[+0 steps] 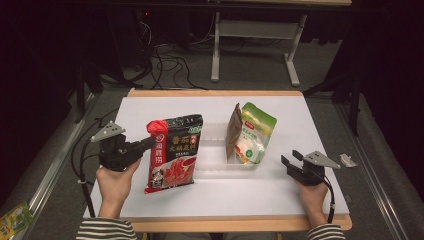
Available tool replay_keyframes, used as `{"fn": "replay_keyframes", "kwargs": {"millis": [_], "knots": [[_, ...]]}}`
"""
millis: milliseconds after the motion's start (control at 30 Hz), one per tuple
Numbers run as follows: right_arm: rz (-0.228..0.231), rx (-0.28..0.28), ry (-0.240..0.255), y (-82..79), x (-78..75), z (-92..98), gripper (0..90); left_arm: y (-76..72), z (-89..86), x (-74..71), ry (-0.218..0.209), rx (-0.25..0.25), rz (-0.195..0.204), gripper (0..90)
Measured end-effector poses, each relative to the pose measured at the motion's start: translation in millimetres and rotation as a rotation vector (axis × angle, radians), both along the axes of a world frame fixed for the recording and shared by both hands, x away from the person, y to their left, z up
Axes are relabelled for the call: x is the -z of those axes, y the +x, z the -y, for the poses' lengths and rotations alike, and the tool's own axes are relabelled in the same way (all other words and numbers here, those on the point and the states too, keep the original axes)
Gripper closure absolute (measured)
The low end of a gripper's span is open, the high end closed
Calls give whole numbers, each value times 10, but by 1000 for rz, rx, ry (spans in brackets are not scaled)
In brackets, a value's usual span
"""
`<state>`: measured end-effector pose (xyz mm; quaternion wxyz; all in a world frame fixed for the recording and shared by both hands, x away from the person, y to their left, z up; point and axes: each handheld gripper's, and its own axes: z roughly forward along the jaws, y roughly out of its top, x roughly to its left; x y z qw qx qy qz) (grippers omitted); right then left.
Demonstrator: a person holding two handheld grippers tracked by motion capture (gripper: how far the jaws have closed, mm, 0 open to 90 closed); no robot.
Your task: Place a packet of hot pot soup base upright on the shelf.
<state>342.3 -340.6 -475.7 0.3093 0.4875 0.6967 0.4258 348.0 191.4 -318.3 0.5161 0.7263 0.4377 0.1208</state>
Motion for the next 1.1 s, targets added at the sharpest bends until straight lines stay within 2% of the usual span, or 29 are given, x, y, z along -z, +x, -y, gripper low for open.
{"fn": "replay_keyframes", "kwargs": {"millis": [467, 733, 867, 1100], "knots": [[-1, -1, 1, 2, 1, 0, 475, 63, 173, -134, -17, 37, 19, 900], [-3, -1, 3, 1, 1, 0, 475, 106, 253, -233, -48, 46, 41, 900], [-3, -1, 4, 1, 1, 0, 474, 151, 297, -287, -69, 45, 49, 900], [-2, -1, 5, 2, 0, 4, 473, 261, 427, -323, -78, 54, 49, 900]]}}
